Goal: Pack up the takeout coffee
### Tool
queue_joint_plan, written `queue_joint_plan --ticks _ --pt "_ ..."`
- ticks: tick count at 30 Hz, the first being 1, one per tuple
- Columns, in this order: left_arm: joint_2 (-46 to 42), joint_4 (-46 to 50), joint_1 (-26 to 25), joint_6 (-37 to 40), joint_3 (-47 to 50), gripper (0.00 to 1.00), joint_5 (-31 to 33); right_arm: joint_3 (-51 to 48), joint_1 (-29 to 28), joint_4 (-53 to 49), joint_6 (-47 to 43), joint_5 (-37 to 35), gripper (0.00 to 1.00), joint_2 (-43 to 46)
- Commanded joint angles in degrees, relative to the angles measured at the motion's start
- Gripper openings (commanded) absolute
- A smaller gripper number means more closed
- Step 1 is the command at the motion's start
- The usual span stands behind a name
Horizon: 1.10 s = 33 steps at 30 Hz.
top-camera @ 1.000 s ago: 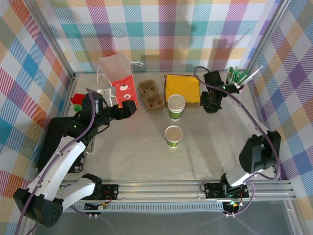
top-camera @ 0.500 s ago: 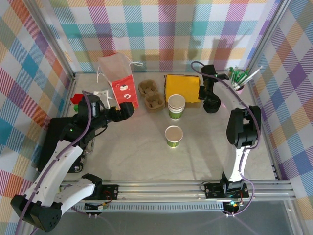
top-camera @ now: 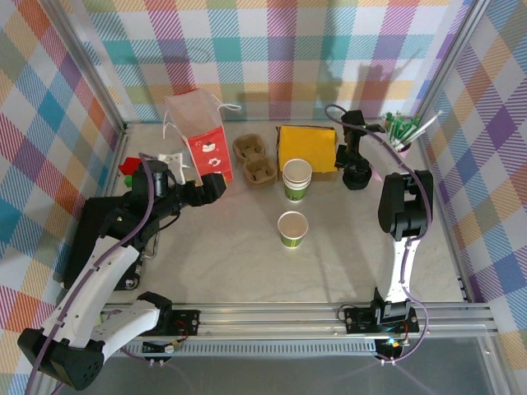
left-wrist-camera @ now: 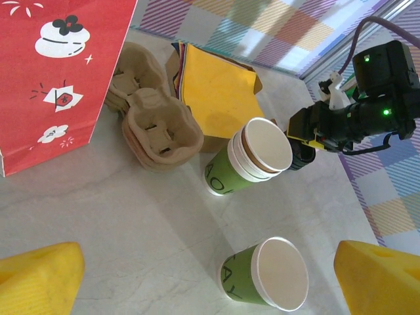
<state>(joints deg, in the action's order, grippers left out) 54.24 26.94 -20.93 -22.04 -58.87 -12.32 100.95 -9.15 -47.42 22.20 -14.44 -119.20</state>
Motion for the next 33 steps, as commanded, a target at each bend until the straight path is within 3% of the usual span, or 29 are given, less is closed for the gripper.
queue_joint_plan --ticks 1,20,28,33 --pt "-1.0 0.6 -0.5 0.8 -1.0 0.98 0.5 1.9 0.3 -0.3 0.8 0.7 0.51 -1.6" --pt "-1.9 0.7 -0.5 0.9 0.3 0.98 1.1 2.1 0.9 -0.4 0.6 -0.3 0.39 -4.4" --pt "-2.0 0.5 -0.5 0.7 0.5 0.98 1.0 1.8 0.9 -0.3 0.4 -0.3 0.29 -4.2" --pt "-2.0 0.5 -0.5 0.6 0.6 0.99 0.8 1.8 0.9 -0.4 0.3 -0.4 0.29 -4.3"
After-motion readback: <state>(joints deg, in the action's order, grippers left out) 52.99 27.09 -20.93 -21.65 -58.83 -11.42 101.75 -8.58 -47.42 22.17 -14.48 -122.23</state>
